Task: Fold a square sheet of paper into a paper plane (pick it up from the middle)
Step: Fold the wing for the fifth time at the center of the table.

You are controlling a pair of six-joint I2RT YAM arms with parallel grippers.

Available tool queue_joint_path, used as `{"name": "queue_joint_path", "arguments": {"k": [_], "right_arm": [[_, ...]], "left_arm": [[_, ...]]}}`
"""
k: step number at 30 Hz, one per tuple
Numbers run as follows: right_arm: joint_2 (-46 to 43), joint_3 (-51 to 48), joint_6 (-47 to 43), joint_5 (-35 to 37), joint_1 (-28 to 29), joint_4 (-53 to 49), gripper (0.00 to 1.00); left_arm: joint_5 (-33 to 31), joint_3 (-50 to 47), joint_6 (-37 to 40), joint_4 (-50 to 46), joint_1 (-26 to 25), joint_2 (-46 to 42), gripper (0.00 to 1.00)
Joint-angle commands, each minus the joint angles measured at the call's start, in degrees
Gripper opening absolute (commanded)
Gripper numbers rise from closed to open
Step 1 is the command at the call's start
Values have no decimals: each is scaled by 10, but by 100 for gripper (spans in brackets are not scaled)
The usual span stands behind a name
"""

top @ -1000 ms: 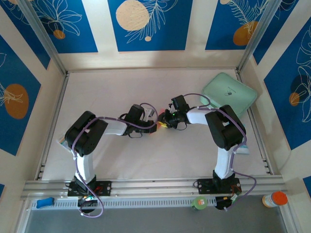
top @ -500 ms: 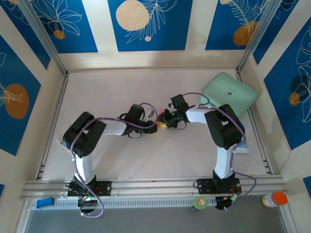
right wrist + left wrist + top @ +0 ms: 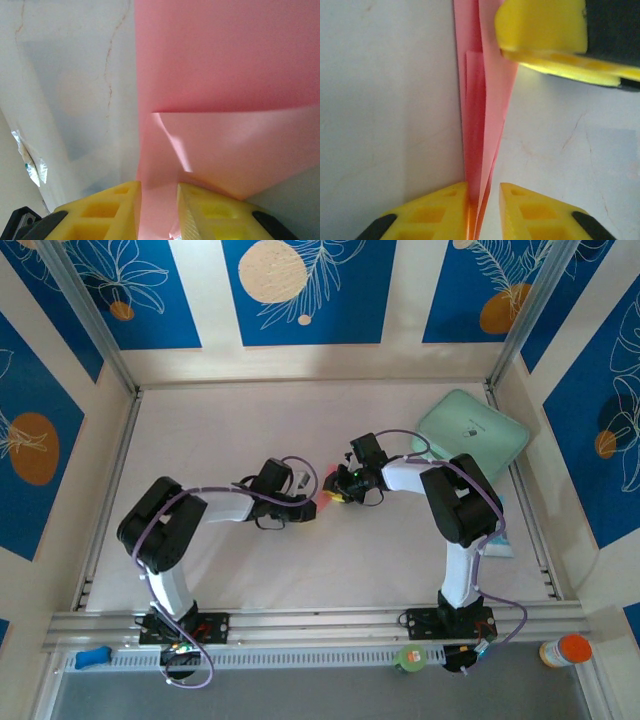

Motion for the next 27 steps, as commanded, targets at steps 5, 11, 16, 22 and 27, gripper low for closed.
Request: {"name": "queue_joint_path", "arguments": {"k": [5,11,16,22,27], "right_arm": [[33,8,-19,34,0,-61,27],[38,12,-20,33,1,-66,25],[43,17,-20,31,1,-72,24],[44,20,-22,28,2,-74,24],[45,21,-22,27,3,-76,23]], "left_arm": [[-31,-1,6,-91,13,-79,32],[-29,13,-11,-60,12,-97,28],[7,28,-29,-19,9,-72,23],[33,37,-44,11,2,-36,18],[41,52,-48,13,-2,-6,15]]}}
